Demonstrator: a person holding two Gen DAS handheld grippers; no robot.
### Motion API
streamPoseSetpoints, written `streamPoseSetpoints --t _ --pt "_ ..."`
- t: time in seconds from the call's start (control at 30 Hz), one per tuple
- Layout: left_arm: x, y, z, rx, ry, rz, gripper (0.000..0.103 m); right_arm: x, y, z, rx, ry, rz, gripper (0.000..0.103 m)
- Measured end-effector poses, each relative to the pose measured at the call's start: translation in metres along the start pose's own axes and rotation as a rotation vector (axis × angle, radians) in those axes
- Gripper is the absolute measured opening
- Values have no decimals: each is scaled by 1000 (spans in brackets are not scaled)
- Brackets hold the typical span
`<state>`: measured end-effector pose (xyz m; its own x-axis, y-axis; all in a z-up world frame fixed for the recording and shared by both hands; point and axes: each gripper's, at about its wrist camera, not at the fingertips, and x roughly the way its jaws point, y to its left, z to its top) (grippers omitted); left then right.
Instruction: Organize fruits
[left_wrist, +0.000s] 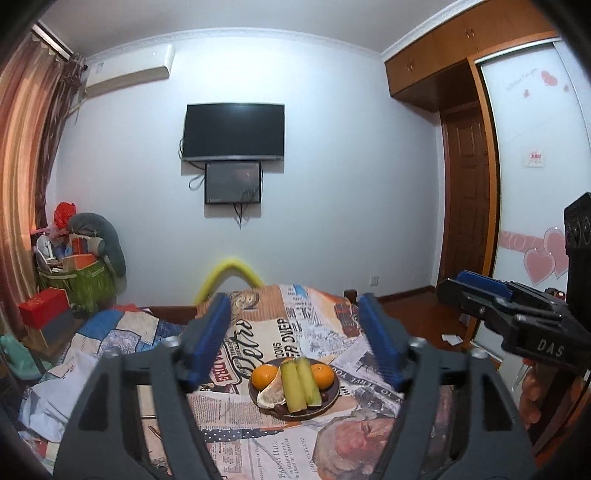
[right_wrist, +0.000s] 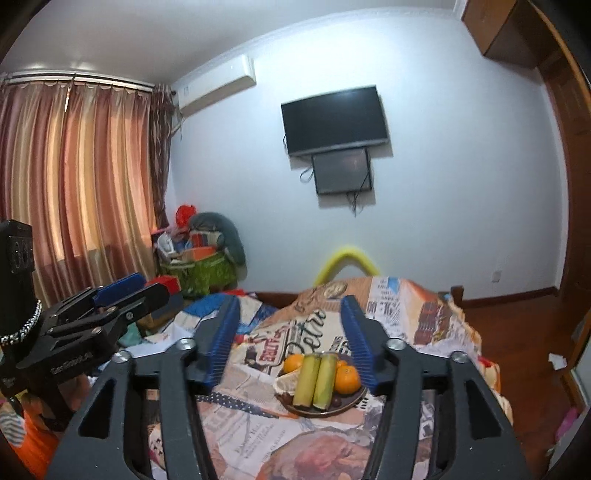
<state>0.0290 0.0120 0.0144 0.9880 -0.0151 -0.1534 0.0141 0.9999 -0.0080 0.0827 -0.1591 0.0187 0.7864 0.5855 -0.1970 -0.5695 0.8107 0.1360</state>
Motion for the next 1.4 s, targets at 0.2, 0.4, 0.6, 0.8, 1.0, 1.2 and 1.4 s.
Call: streamPoseSetpoints --t 0.2,0.4,0.6,0.8,1.0,1.2,1.4 --pt "-15 -4 -1 -8 -17 10 92 -3 6 -2 -21 -35 -53 85" --pt "-21 -1 -4 -20 -21 21 99 -10 11 -4 -43 -68 -120 103" --pt "-25 -1 -6 -27 -20 22 100 -10 12 -4 -37 -70 -132 103" --pt "-26 -4 -6 -20 -28 20 102 -18 13 -10 -38 -73 -135 103" --pt "-25 -5 -7 -23 -27 20 102 -18 14 -9 -39 -71 -133 103" --pt "-25 -5 -8 -25 -26 17 102 -19 14 -9 -39 -73 -134 103" --pt "-24 -5 -7 -26 -27 17 103 -20 15 -8 -38 -74 -136 103"
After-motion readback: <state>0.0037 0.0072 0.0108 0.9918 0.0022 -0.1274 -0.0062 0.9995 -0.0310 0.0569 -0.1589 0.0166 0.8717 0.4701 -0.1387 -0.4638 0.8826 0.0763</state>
